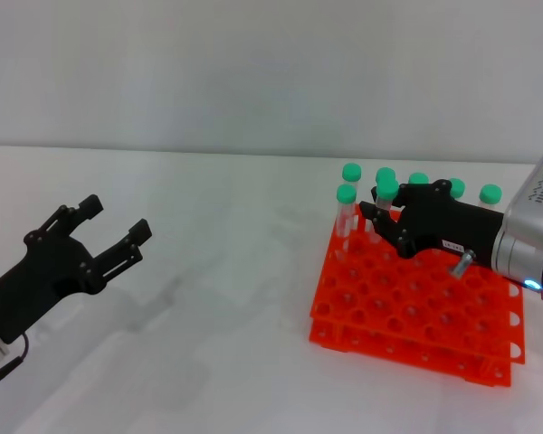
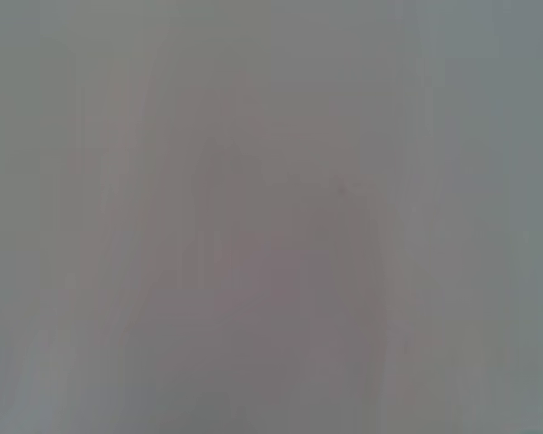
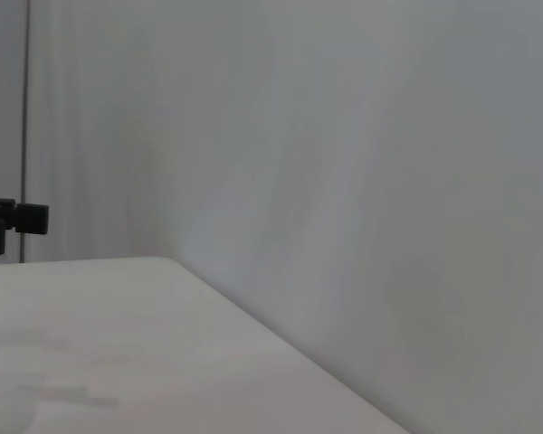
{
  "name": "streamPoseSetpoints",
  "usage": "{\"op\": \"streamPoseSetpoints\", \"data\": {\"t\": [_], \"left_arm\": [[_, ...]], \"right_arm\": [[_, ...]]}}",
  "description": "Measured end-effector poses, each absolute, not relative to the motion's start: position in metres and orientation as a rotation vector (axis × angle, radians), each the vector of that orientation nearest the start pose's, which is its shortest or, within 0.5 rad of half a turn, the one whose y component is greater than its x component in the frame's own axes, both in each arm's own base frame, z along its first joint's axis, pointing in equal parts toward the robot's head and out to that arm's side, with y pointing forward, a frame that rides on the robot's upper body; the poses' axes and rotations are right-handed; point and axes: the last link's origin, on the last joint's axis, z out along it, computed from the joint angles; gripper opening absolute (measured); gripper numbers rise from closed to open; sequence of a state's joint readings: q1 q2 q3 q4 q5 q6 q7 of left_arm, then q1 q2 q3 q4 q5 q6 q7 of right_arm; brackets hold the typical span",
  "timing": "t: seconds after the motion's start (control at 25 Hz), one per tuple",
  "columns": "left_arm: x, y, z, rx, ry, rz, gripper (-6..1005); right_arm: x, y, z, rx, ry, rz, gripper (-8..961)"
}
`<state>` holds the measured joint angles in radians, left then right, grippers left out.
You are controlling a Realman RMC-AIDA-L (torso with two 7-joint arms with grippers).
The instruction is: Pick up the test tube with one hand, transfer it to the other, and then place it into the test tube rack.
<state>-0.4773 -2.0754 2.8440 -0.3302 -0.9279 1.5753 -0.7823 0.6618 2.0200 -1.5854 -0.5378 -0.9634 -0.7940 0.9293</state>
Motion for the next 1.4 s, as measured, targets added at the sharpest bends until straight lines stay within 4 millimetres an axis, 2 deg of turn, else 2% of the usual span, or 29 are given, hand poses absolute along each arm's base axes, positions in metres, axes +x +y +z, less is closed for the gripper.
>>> {"op": "streamPoseSetpoints", "data": {"t": [0.32,0.52,0.76,0.84,1.04,1.24,1.28,1.32,1.4], "left_arm": [[-0.329,0.301,0.024,-2.0,-0.537,-0.942,875],[-0.33,0.3,0.024,-2.0,-0.541,-0.939,875],[-0.331,0.298,0.023,-1.999,-0.544,-0.937,875],[-0.332,0.297,0.023,-1.998,-0.545,-0.935,875],[-0.334,0.295,0.025,-1.989,-0.545,-0.934,875],[-0.339,0.293,0.032,-1.933,-0.542,-0.935,875],[-0.341,0.291,0.035,-1.913,-0.539,-0.932,875],[-0.343,0.29,0.036,-1.9,-0.538,-0.928,875],[-0.348,0.287,0.043,-1.849,-0.529,-0.922,875]], "right_arm": [[0.192,0.415,-0.056,-2.427,0.215,0.566,239],[0.189,0.416,-0.058,-2.428,0.21,0.557,489],[0.183,0.415,-0.058,-2.437,0.183,0.574,648],[0.18,0.414,-0.055,-2.435,0.169,0.595,647],[0.18,0.4,-0.04,-2.416,0.13,0.685,644],[0.194,0.385,-0.012,-2.322,0.134,0.749,643],[0.194,0.385,-0.012,-2.322,0.134,0.749,643],[0.208,0.378,0.005,-2.264,0.162,0.786,643],[0.22,0.373,0.019,-2.219,0.19,0.81,643]]}}
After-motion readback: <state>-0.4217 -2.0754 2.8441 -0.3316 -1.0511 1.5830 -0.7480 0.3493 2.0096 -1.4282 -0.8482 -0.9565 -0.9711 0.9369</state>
